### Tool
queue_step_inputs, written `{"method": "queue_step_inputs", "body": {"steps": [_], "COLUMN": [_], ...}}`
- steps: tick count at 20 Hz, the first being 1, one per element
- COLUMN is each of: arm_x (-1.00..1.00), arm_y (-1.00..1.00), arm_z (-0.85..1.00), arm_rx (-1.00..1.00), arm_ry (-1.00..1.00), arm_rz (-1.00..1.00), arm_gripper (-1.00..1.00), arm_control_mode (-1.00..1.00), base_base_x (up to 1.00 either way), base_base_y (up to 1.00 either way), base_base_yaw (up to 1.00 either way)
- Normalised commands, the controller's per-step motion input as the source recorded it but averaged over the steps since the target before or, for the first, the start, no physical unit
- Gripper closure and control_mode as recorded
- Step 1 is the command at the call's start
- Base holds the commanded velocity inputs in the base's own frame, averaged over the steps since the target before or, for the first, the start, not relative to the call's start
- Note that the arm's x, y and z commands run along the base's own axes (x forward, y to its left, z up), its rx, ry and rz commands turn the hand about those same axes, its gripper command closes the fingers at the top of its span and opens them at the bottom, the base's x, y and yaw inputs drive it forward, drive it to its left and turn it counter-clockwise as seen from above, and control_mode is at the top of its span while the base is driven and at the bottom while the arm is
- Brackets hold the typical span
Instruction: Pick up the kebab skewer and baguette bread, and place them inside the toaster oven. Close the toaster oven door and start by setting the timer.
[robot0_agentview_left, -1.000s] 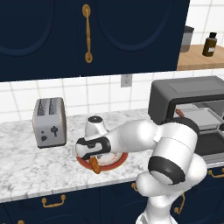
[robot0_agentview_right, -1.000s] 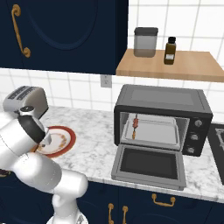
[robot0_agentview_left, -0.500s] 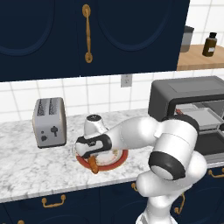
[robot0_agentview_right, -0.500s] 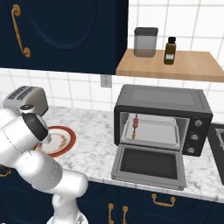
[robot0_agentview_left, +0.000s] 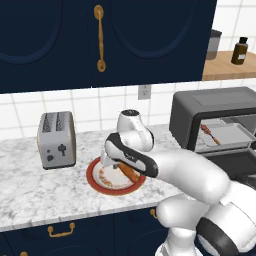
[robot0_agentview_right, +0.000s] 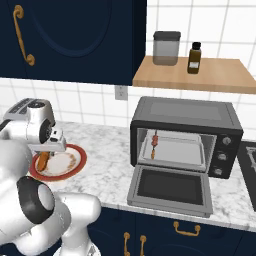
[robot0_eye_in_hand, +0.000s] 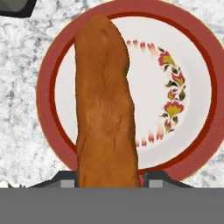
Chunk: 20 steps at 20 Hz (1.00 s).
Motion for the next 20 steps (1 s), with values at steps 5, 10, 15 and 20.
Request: {"method": "queue_step_inputs", "body": {"steps": [5,10,15,20], "arm_x": [-0.64,-0.49,-0.31,-0.10], "arm_y": [-1.00,-1.00,-1.00,-1.00], "arm_z": [0.68,0.51,0.44,0.30], "arm_rx": [-0.05,-0.07,-0.05,-0.03], "arm_ry": [-0.13,-0.14,-0.16,-0.18], "arm_rz": [0.37,0.40,0.41,0.39], "arm_gripper": [1.00,1.00,1.00,1.00], "arm_control_mode": [-1.00,-1.00,-1.00,-1.00], "base_base_x": [0.00,0.00,0.00,0.00], "base_base_y": [0.00,0.00,0.00,0.00], "base_base_yaw": [0.00,0.00,0.00,0.00]}}
